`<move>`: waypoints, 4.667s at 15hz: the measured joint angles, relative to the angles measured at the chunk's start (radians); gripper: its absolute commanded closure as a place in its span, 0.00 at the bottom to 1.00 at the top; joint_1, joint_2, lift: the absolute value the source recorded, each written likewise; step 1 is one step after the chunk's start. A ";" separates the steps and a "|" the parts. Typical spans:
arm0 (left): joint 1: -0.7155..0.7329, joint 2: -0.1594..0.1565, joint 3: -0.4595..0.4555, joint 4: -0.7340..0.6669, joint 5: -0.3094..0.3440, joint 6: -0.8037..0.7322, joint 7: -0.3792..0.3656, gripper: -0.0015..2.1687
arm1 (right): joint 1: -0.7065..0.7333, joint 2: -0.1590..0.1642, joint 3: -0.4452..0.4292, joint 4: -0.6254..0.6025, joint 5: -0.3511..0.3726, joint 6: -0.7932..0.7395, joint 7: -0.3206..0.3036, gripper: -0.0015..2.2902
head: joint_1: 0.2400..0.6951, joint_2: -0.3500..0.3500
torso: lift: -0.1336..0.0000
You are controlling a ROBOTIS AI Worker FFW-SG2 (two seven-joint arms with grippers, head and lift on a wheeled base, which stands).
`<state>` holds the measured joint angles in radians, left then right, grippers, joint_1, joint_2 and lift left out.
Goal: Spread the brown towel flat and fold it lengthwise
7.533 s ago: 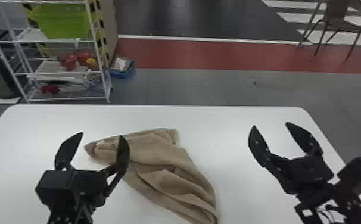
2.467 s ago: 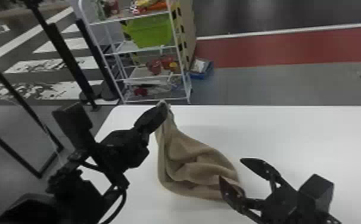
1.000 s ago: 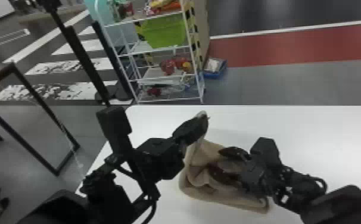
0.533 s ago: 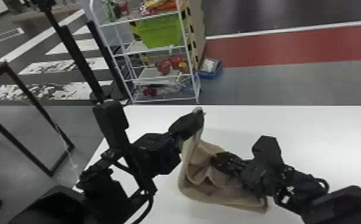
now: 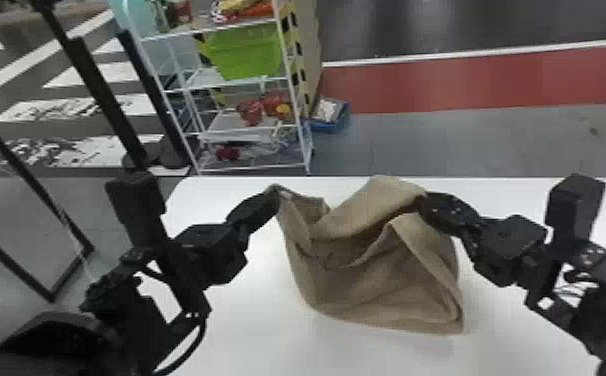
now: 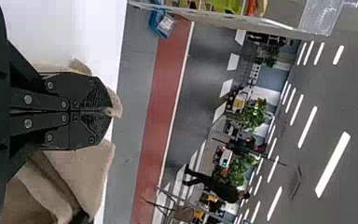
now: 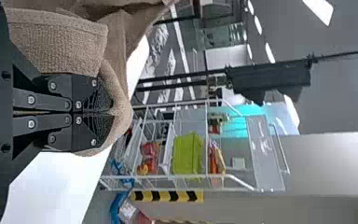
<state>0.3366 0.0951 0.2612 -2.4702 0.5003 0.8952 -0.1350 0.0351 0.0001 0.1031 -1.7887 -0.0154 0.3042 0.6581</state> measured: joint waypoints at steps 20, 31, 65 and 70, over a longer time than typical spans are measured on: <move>0.016 -0.006 -0.054 -0.009 -0.013 0.000 0.014 0.86 | 0.335 -0.002 -0.301 -0.284 -0.054 -0.032 0.048 0.09 | 1.00 0.50 | 0.08; 0.023 -0.001 -0.054 -0.004 -0.023 0.000 -0.008 0.86 | 0.195 -0.002 0.132 -0.253 0.443 0.134 -0.021 0.22 | 1.00 0.81 | 0.08; 0.025 0.002 -0.003 -0.009 -0.014 0.001 -0.032 0.86 | 0.023 -0.057 -0.543 -0.150 0.178 0.191 -0.002 0.80 | 1.00 0.27 | 0.08; 0.034 -0.002 -0.010 -0.010 -0.014 0.000 -0.031 0.86 | 0.048 -0.086 -0.678 -0.068 0.133 0.083 0.000 0.79 | 1.00 0.13 | 0.08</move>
<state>0.3702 0.0935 0.2509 -2.4804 0.4861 0.8952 -0.1656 0.0827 -0.0860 -0.5744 -1.8570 0.1179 0.3875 0.6580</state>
